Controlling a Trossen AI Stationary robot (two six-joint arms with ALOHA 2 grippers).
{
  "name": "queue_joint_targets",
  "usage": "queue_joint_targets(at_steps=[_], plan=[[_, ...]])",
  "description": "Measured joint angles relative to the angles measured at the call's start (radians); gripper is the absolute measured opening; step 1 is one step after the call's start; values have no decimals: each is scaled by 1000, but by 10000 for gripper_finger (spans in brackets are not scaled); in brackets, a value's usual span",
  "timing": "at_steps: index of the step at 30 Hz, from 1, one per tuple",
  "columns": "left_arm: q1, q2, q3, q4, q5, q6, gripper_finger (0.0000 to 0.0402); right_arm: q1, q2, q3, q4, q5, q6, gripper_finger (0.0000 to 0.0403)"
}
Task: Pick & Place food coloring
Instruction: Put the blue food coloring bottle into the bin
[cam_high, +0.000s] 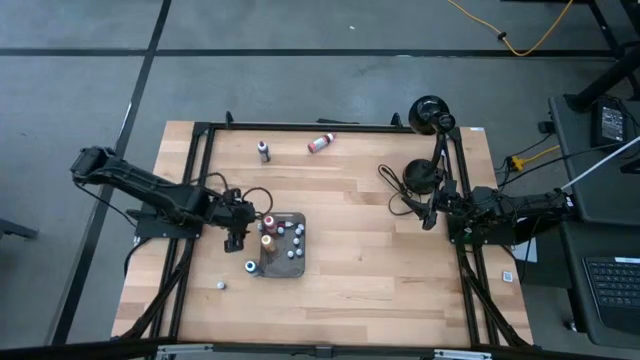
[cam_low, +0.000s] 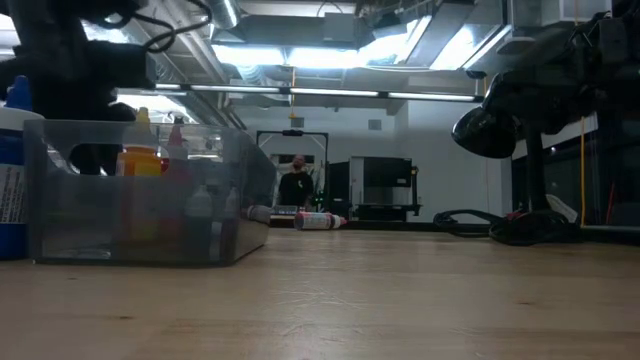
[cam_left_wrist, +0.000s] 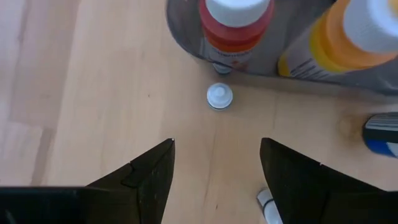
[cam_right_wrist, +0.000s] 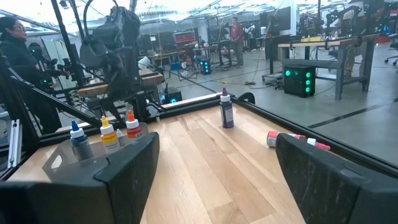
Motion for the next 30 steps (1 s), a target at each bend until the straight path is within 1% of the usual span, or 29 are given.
queue_joint_targets(at_steps=[6,9,15,18,22,26,30], plan=[[20,80,0,62,8,-30,231,0,0,0,0,0,0,323],[42,100,0,100,-10,-35,232,0,0,0,0,0,0,323],[47,119,0,111,-8,-11,226,0,0,0,0,0,0,323],[47,135,0,111,20,42,222,0,0,0,0,0,0,323],[47,174,-1,119,32,111,220,0,0,0,0,0,0,323],[47,203,-1,167,57,115,219,0,0,0,0,0,0,323],[47,228,-1,199,60,115,219,0,0,0,0,0,0,323]])
